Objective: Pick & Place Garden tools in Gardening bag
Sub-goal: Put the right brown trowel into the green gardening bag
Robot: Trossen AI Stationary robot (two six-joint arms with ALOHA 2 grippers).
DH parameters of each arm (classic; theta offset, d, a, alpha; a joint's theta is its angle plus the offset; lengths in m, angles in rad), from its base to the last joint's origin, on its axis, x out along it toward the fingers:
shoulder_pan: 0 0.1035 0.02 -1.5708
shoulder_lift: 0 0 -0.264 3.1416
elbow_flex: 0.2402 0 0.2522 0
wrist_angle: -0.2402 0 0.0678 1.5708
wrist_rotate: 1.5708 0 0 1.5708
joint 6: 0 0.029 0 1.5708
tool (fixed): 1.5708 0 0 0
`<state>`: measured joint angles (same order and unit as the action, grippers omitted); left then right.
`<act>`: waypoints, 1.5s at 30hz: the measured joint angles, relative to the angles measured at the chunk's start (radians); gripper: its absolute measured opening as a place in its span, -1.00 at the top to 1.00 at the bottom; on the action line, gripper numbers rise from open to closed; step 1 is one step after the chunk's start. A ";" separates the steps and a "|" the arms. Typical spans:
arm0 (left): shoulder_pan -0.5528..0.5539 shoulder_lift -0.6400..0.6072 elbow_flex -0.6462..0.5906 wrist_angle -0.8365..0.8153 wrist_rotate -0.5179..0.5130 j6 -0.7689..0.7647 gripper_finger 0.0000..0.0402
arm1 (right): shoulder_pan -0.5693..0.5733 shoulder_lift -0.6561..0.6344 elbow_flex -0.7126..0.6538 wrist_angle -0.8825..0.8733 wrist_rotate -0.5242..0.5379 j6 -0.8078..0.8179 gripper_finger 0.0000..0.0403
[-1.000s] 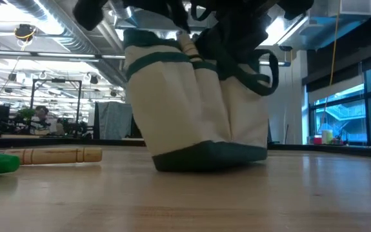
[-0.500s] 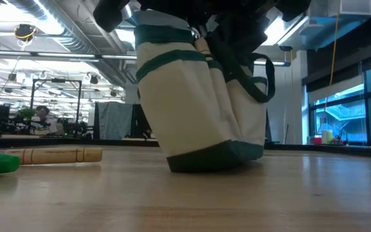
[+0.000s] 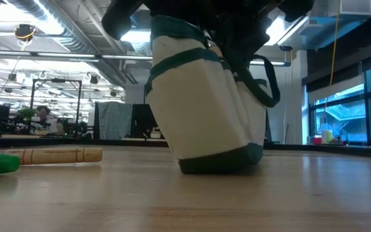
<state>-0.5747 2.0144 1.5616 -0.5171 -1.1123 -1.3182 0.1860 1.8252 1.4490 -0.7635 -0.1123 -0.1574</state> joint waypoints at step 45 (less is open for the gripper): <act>0.053 0.034 0.000 0.043 0.122 0.039 0.99 | -0.001 0.000 -0.002 0.003 0.014 0.010 1.00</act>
<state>-0.5217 2.0487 1.5612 -0.4740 -0.9902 -1.2797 0.1848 1.8252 1.4471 -0.7602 -0.0982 -0.1471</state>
